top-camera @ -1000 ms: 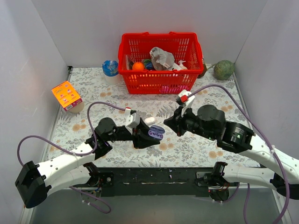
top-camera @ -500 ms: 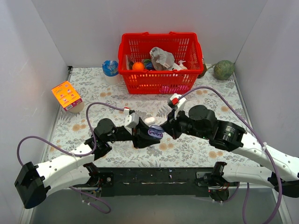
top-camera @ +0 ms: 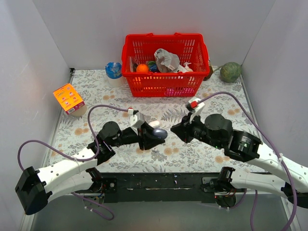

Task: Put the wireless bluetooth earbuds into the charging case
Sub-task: Close the charging case, then place the charging case at the center of the board.

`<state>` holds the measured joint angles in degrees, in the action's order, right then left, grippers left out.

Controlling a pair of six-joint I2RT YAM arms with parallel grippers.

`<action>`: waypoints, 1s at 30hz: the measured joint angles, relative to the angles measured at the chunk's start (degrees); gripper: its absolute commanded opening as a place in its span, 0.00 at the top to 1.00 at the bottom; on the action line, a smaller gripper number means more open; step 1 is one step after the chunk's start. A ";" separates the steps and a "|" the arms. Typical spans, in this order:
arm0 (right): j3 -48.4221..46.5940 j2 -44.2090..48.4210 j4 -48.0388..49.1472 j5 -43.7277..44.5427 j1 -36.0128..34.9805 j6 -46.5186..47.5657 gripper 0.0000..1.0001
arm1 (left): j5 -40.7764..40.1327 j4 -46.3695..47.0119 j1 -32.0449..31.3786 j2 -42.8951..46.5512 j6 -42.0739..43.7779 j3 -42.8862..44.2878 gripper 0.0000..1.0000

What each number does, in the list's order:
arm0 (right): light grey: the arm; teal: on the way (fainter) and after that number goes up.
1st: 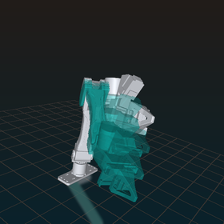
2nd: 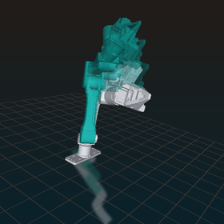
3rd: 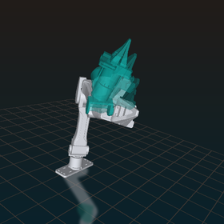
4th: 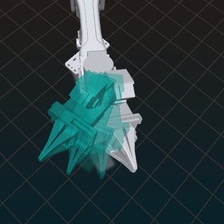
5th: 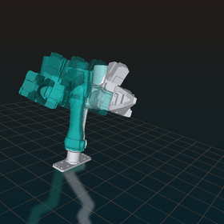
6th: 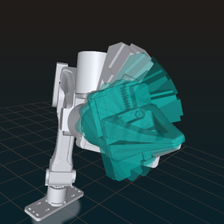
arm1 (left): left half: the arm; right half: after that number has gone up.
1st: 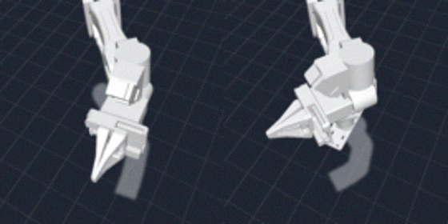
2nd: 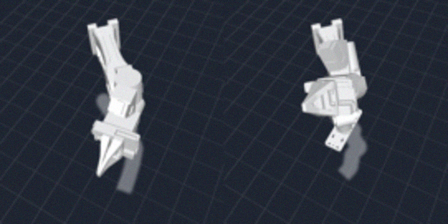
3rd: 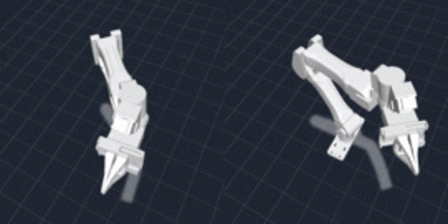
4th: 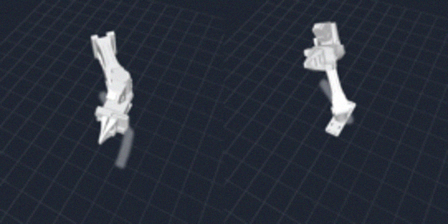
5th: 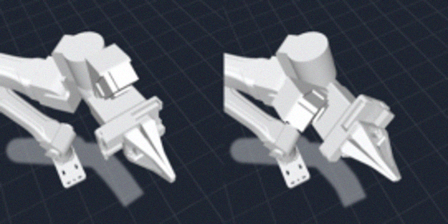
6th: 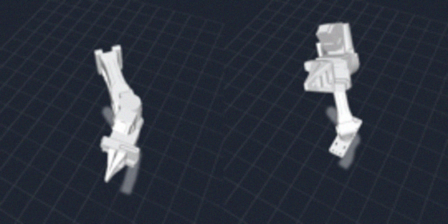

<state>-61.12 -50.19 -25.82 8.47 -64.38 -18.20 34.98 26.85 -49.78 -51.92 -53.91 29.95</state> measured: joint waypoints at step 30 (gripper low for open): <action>26.60 10.01 3.93 8.61 -0.11 -11.17 0.68 | -15.87 -26.16 30.64 -40.00 -21.92 13.31 0.86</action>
<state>-34.52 -40.18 -21.89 17.08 -64.49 -29.36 19.11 0.69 -19.14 -91.92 -75.83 43.27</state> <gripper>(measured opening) 0.314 0.326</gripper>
